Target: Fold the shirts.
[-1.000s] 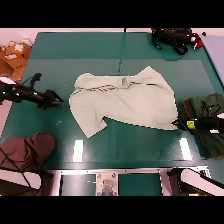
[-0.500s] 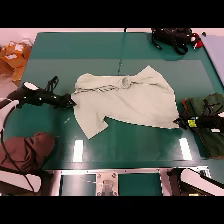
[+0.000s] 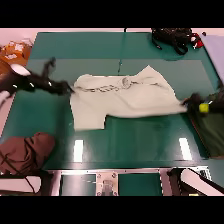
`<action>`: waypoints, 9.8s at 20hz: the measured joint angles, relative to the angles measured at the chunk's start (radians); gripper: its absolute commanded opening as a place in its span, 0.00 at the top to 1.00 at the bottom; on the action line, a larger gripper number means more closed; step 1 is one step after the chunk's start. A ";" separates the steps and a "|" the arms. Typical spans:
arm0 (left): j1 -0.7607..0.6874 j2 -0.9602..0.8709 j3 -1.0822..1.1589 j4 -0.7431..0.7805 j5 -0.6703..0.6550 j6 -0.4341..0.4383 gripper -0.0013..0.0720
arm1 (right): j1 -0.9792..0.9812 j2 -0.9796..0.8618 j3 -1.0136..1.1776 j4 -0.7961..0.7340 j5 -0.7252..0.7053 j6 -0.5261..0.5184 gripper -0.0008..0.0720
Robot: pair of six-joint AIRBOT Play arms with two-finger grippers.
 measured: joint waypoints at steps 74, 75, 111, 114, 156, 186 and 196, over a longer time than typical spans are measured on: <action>-0.008 -0.188 0.219 0.259 -0.142 -0.288 0.18 | 0.213 -0.712 0.732 -0.302 0.156 0.116 0.71; 0.005 -0.182 0.237 0.264 -0.201 -0.310 0.18 | 0.203 -0.697 0.735 -0.320 0.182 0.127 0.78; 0.065 0.373 -0.384 -0.083 0.102 -0.060 0.95 | -0.031 -0.099 -0.060 0.132 0.011 -0.041 0.97; 0.065 0.465 -0.079 -0.089 0.017 -0.082 0.95 | -0.031 0.003 0.153 0.269 0.069 -0.045 0.97; -0.076 -0.325 0.526 0.086 0.362 -0.102 0.95 | 0.242 -0.771 0.805 0.164 -0.322 -0.034 0.97; -0.078 -0.334 0.407 0.351 -0.116 -0.188 0.23 | 0.235 -0.679 0.622 -0.242 0.089 0.164 0.57; -0.003 -0.163 0.297 0.382 -0.455 -0.402 0.24 | 0.131 -0.415 0.397 -0.425 0.286 0.274 0.74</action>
